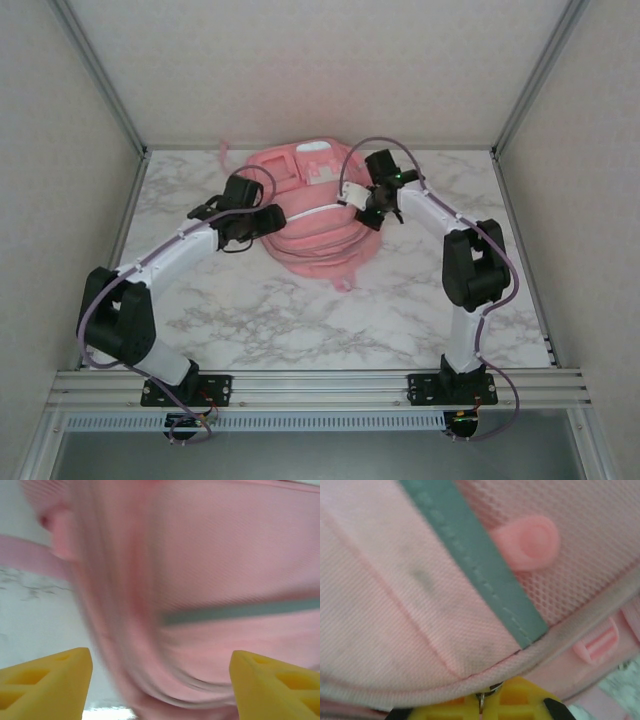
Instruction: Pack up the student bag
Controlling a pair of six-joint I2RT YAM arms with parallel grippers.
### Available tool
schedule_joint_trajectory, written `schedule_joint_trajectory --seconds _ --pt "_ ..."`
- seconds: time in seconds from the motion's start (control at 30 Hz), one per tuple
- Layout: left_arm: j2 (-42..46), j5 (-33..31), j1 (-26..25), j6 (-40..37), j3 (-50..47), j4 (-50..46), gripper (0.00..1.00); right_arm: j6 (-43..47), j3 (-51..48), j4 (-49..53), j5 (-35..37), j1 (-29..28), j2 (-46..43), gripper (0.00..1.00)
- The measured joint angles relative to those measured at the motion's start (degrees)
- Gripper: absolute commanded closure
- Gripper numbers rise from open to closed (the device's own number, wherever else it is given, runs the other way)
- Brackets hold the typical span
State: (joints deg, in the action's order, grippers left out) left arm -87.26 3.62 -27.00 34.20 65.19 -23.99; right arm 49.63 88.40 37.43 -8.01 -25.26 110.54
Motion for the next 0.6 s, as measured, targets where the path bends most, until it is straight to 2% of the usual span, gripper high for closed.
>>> schedule_joint_trajectory --seconds 0.17,0.37,0.47,0.6 --pt "2.14 -0.79 -5.33 6.6 -0.5 2.69 0.22 -4.07 -4.09 -1.51 -5.38 -6.25 -3.98 1.0" --pt "3.93 -2.73 -5.95 18.08 -5.57 6.58 0.13 -9.07 -7.37 -3.65 -10.95 -11.91 -6.95 1.0" --pt "4.46 -3.96 -5.97 23.26 -7.63 8.28 0.15 -11.06 -8.81 -4.07 -11.89 -13.03 -7.5 1.0" --pt "4.11 -4.59 -5.97 29.09 -10.08 12.41 0.26 -11.98 -10.23 -4.7 -11.74 -13.77 -7.72 1.0"
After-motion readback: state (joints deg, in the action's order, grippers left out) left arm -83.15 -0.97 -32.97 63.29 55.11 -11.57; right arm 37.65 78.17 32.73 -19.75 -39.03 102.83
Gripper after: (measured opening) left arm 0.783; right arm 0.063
